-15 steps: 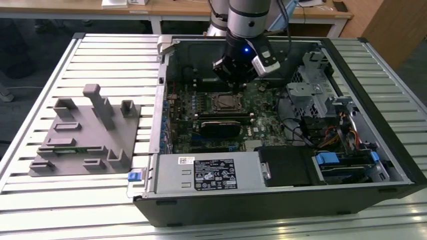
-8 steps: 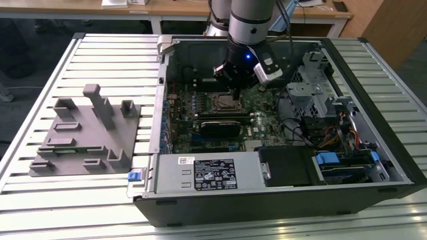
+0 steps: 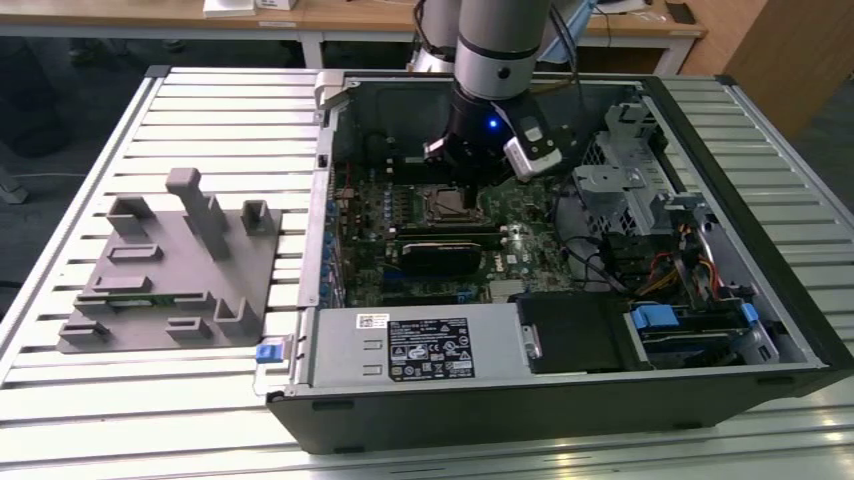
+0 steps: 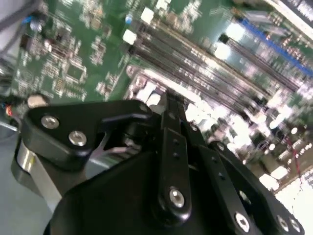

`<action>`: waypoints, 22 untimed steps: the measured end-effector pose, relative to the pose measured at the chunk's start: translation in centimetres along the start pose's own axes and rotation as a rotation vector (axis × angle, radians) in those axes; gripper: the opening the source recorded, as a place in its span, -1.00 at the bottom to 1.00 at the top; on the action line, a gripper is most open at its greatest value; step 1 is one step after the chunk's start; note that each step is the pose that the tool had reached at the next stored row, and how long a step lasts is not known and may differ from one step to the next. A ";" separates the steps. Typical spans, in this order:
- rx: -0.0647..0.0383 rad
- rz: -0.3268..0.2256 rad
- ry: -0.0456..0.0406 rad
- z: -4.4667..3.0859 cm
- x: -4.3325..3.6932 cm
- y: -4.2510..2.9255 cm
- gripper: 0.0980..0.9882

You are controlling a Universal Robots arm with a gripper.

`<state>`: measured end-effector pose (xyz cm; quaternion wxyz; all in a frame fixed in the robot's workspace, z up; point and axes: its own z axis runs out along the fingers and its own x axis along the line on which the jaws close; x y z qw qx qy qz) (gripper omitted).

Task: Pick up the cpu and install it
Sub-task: 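Install the second cpu locking lever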

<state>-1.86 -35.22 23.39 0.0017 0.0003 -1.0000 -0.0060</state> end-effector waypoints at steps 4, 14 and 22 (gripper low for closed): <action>0.000 0.000 0.0000 0.11 0.16 -0.69 -0.98; 0.000 0.000 -0.0003 0.66 2.48 -1.22 -0.98; 0.000 0.000 0.0026 2.10 2.50 -1.24 -0.98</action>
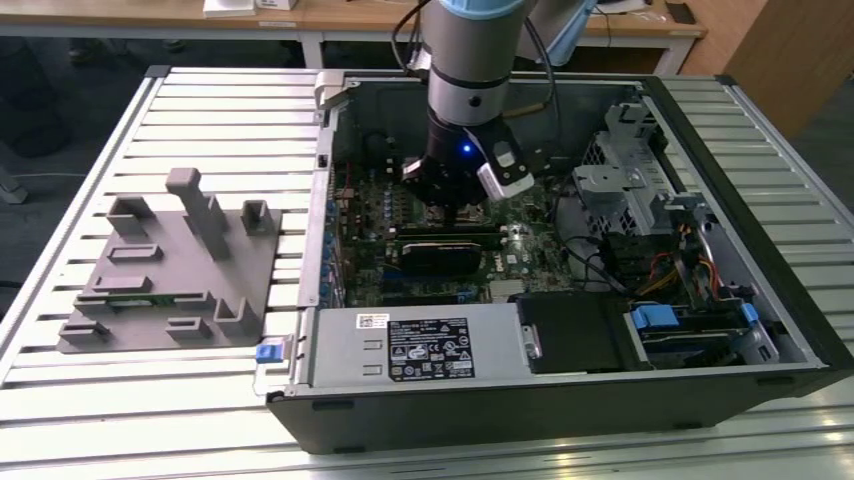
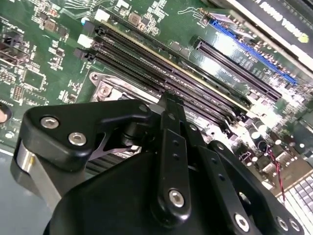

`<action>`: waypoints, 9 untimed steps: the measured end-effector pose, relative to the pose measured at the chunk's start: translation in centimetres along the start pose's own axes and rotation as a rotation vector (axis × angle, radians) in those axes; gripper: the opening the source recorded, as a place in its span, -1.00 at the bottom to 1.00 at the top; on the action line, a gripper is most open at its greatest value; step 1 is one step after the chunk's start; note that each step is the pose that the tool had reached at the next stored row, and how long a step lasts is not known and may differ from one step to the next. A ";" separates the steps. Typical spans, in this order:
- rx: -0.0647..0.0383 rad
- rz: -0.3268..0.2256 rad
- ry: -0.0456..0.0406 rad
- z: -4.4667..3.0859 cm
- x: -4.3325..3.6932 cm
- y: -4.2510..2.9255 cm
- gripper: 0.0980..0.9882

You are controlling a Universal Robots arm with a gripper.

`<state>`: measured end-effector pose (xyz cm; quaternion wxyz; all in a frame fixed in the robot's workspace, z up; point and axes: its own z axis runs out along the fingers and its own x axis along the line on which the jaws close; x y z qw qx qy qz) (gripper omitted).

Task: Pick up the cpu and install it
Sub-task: 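Install the second cpu locking lever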

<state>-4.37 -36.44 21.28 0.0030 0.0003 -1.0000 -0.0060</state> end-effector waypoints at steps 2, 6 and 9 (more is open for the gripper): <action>-0.004 0.000 0.0002 0.18 0.11 -0.02 -0.98; -0.053 0.000 0.0001 0.24 0.17 -0.20 -0.98; -0.074 0.000 -0.0001 0.25 0.33 -0.48 -0.98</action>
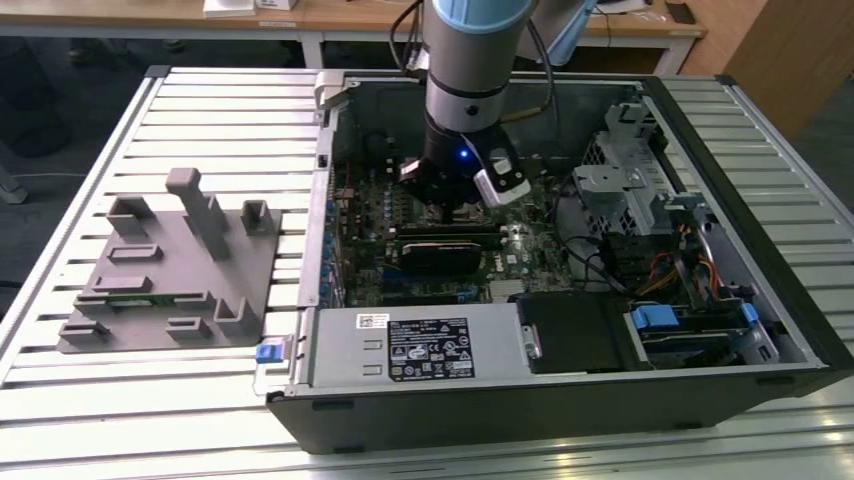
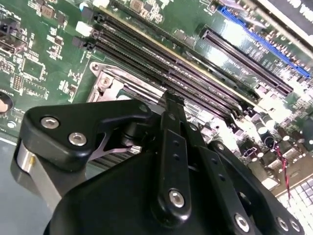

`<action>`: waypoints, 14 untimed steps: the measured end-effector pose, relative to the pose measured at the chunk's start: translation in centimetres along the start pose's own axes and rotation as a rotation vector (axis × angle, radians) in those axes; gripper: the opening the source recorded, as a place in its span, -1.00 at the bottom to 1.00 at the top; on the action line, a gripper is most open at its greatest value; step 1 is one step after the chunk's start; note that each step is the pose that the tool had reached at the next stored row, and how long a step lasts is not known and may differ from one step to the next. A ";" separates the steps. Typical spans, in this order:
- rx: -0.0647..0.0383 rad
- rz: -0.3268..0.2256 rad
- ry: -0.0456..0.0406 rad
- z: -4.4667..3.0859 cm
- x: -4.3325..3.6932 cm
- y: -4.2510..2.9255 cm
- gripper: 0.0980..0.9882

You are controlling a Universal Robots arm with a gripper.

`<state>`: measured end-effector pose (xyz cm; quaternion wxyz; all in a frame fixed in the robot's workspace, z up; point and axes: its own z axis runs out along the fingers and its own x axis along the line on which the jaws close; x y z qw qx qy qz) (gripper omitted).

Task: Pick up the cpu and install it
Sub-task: 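Install the second cpu locking lever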

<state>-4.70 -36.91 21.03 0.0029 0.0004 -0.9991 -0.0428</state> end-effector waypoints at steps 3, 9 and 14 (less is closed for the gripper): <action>-0.007 0.000 0.0000 -0.03 0.22 -0.37 -0.98; -0.017 0.000 0.0001 -0.10 0.67 -1.15 -0.98; -0.043 0.000 0.0001 -0.13 1.18 -1.49 -0.98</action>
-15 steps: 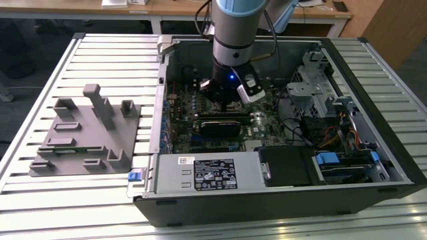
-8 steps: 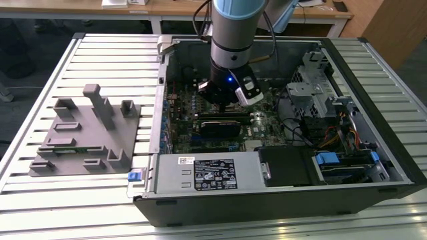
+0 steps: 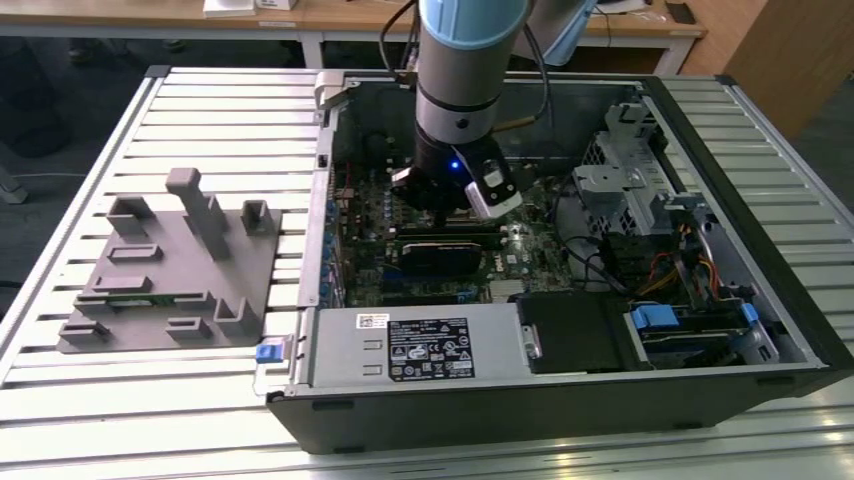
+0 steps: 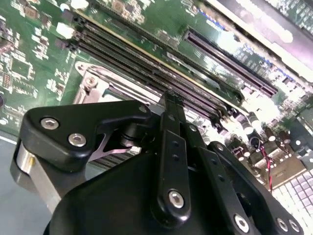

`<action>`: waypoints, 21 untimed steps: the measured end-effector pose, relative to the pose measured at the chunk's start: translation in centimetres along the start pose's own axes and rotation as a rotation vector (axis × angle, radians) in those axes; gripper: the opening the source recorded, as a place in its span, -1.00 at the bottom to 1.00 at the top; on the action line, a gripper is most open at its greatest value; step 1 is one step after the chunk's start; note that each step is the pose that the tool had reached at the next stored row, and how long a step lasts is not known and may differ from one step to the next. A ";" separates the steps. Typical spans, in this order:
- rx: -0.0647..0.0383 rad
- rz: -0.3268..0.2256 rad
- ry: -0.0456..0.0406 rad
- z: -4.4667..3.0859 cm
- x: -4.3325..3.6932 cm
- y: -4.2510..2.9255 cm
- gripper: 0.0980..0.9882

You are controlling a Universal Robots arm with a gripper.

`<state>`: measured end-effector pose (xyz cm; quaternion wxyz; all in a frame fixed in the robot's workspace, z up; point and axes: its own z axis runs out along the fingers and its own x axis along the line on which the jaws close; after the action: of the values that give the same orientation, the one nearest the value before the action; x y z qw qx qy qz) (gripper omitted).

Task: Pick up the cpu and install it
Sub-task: 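Install the second cpu locking lever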

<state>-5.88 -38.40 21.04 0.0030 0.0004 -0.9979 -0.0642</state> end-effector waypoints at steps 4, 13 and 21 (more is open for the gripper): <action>-0.021 0.000 -0.0001 0.02 0.57 -0.08 -0.98; -0.063 0.000 -0.0003 0.64 1.13 -0.21 -0.98; -0.094 -0.001 -0.0004 1.05 1.15 -0.26 -0.98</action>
<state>-7.04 -38.53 19.98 0.0028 0.0006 -0.9938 -0.1108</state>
